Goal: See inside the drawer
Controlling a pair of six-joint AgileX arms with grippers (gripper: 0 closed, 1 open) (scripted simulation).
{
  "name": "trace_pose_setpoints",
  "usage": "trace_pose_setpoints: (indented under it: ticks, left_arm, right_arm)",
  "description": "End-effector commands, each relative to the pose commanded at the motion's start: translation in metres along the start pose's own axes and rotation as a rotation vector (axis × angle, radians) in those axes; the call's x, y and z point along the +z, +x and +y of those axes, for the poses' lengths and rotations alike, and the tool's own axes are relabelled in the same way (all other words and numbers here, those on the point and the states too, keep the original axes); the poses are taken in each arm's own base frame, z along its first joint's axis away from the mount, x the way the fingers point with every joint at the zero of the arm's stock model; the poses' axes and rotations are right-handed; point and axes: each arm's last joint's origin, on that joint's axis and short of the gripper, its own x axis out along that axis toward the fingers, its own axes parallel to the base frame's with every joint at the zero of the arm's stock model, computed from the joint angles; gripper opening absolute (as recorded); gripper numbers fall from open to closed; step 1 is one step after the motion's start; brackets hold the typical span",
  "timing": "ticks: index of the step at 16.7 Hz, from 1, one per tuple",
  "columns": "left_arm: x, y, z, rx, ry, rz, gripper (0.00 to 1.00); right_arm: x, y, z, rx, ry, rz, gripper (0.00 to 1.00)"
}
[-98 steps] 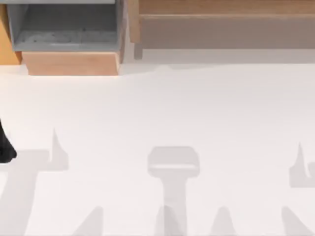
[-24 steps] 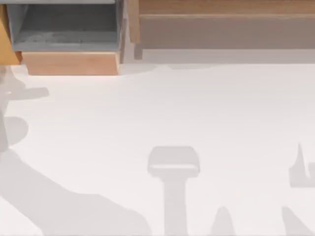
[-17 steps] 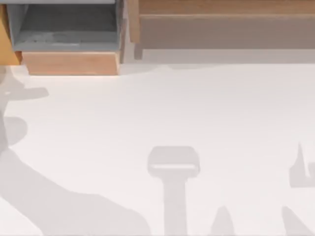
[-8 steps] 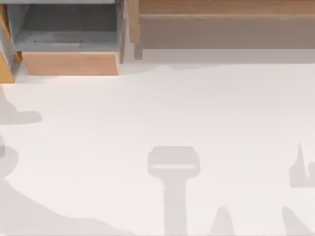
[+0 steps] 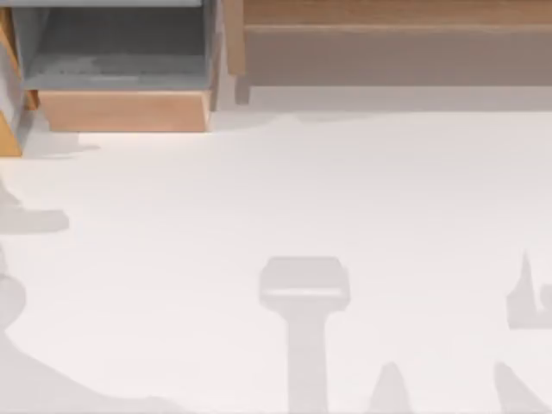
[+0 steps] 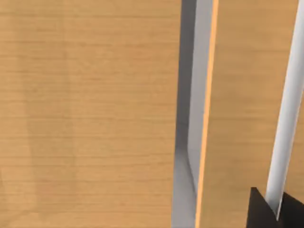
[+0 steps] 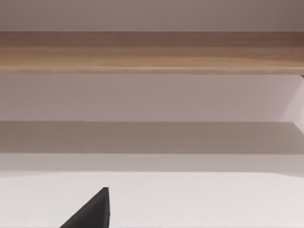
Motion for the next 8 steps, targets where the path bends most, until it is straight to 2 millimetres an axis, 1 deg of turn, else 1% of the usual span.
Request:
trace_pose_setpoints:
  ticks: [3,5,8]
  left_arm:
    - [0.006,-0.028,-0.009,-0.035,-0.020,-0.003,0.00]
    - [0.004,-0.041,-0.005,-0.019,-0.010,-0.001,0.00]
    - [0.003,-0.044,-0.004,-0.014,-0.007,0.000,0.00]
  right_arm:
    - [0.000,0.000,0.000,0.000,0.000,0.000,1.00]
    - [0.000,0.000,0.000,0.000,0.000,0.000,1.00]
    - [0.000,0.000,0.000,0.000,0.000,0.000,1.00]
